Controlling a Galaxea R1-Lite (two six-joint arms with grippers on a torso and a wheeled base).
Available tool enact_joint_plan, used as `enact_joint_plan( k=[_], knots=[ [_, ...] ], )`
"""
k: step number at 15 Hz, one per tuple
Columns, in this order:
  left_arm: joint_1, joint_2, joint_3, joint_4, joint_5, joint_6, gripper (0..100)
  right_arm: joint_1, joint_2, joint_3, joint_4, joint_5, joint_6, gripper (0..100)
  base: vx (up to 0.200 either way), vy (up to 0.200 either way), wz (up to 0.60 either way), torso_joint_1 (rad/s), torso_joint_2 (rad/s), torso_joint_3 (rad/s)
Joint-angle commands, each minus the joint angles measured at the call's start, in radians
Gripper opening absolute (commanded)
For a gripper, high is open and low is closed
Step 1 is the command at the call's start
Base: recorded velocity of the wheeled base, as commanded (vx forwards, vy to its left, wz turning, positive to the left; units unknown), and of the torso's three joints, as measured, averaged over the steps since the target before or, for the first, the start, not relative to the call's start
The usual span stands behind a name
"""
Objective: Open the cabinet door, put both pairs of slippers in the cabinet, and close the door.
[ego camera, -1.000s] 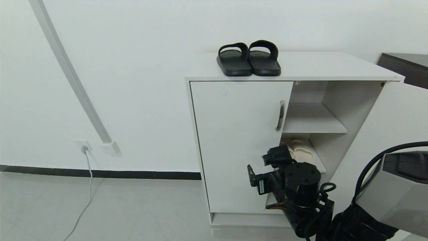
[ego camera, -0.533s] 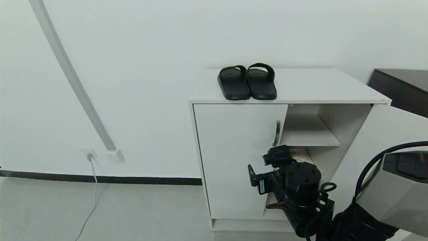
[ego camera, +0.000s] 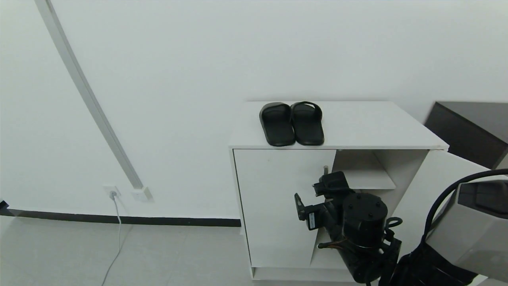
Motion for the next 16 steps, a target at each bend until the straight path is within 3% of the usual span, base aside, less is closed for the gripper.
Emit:
enact_joint_plan(
  k=[1, 10, 13, 16],
  knots=[
    [0.001, 0.001, 0.0, 0.0, 0.0, 0.0, 0, 0.005, -0.004, 0.006, -0.001, 0.006, -0.001, 100, 0.0, 0.0, 0.0, 0.227, -0.55, -0.305],
    [0.001, 0.001, 0.0, 0.0, 0.0, 0.0, 0, 0.016, -0.003, 0.033, -0.03, 0.025, -0.014, 100, 0.0, 0.0, 0.0, 0.246, -0.56, -0.315],
    [0.001, 0.001, 0.0, 0.0, 0.0, 0.001, 0, 0.018, 0.003, 0.102, -0.177, 0.077, -0.103, 100, 0.0, 0.0, 0.0, 0.05, -0.11, -0.055],
    [0.001, 0.001, 0.0, 0.0, 0.0, 0.004, 0, 0.039, -0.026, 0.088, -0.156, 0.079, -0.114, 100, 0.0, 0.0, 0.0, 0.0, 0.0, 0.0]
  ],
)
